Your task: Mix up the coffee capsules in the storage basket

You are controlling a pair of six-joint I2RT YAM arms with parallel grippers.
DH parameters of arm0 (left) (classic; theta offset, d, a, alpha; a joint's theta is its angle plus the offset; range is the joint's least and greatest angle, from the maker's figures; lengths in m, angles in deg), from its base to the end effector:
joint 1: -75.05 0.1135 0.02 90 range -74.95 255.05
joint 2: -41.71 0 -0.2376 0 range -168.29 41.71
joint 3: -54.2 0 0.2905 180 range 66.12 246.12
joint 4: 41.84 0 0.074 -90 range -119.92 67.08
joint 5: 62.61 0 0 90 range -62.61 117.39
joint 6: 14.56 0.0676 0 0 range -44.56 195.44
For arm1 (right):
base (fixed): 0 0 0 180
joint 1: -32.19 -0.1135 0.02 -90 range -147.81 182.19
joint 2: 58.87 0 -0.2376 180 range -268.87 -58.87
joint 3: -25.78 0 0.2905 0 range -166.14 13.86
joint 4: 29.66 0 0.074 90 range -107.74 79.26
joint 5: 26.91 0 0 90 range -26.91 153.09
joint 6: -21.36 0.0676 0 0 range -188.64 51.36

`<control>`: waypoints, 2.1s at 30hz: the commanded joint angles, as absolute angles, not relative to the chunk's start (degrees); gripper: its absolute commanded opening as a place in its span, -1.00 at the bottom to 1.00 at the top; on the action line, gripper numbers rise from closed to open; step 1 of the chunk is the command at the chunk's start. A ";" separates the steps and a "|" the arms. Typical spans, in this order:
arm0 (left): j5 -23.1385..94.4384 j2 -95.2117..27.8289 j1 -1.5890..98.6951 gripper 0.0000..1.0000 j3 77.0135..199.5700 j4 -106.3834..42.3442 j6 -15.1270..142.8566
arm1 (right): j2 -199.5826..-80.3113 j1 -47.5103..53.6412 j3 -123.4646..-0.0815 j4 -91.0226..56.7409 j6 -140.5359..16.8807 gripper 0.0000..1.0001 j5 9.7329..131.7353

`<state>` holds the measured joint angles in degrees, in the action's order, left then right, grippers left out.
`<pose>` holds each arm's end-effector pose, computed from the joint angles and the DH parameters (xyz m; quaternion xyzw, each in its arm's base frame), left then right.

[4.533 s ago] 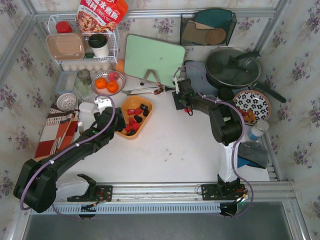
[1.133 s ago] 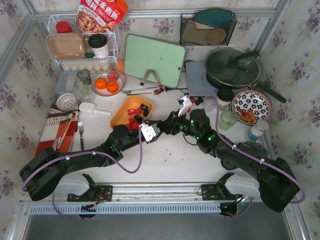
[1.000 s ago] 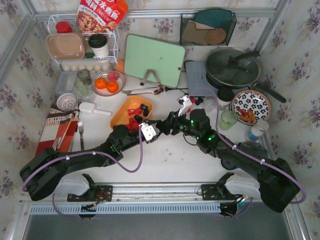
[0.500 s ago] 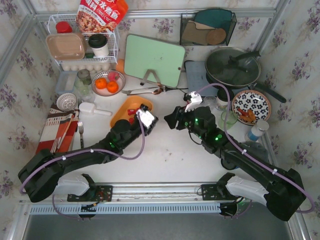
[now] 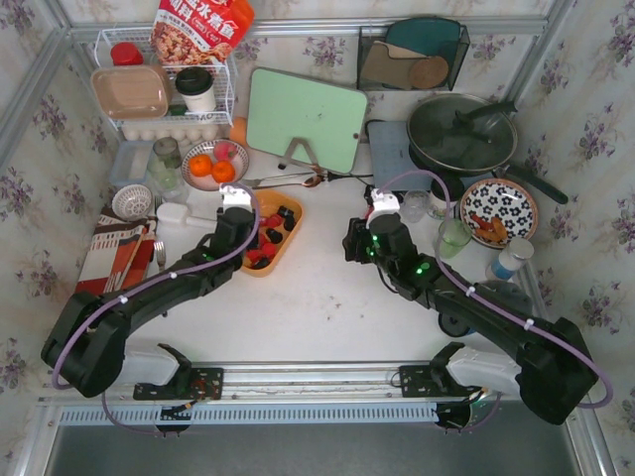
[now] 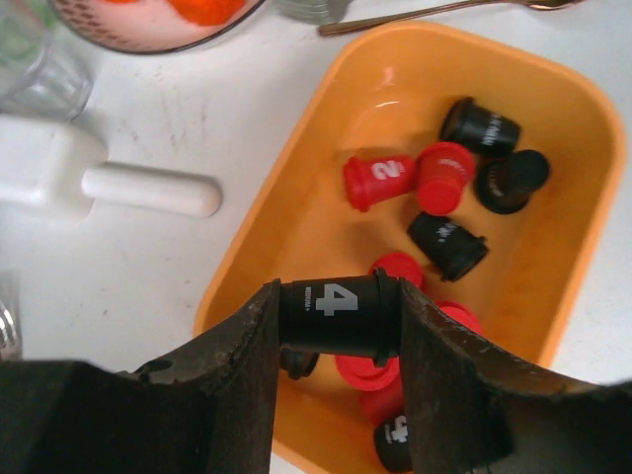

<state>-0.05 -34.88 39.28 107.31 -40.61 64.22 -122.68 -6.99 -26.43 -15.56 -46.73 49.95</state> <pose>0.3047 -0.1811 0.1729 0.0489 0.8265 -0.0258 0.5602 0.2622 0.1939 0.2077 -0.0661 0.8407 0.1852 0.5045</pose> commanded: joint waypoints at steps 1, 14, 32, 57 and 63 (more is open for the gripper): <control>-2.28 -35.19 41.27 -0.35 108.13 -36.46 59.23 | -125.46 -6.96 -26.28 -14.14 -47.07 0.18 45.38; -3.13 -34.97 43.48 0.38 105.84 -37.99 53.83 | -129.81 -6.83 -23.02 -18.40 -47.45 0.15 38.40; 2.39 -25.71 43.50 0.54 106.60 -34.53 57.21 | -143.11 7.52 -29.88 -27.67 -50.81 0.02 43.99; 4.47 -25.70 43.50 0.54 105.45 -34.83 59.47 | -173.75 15.93 -60.54 -7.01 -53.77 -0.02 56.60; 4.80 -25.88 43.50 0.54 105.41 -34.84 59.44 | -174.31 15.93 -61.09 -6.62 -54.55 -0.11 56.56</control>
<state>4.43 -25.86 43.48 105.30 -33.86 58.87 -174.04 16.03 -60.53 -7.02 -53.92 56.77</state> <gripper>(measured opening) 0.772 0.468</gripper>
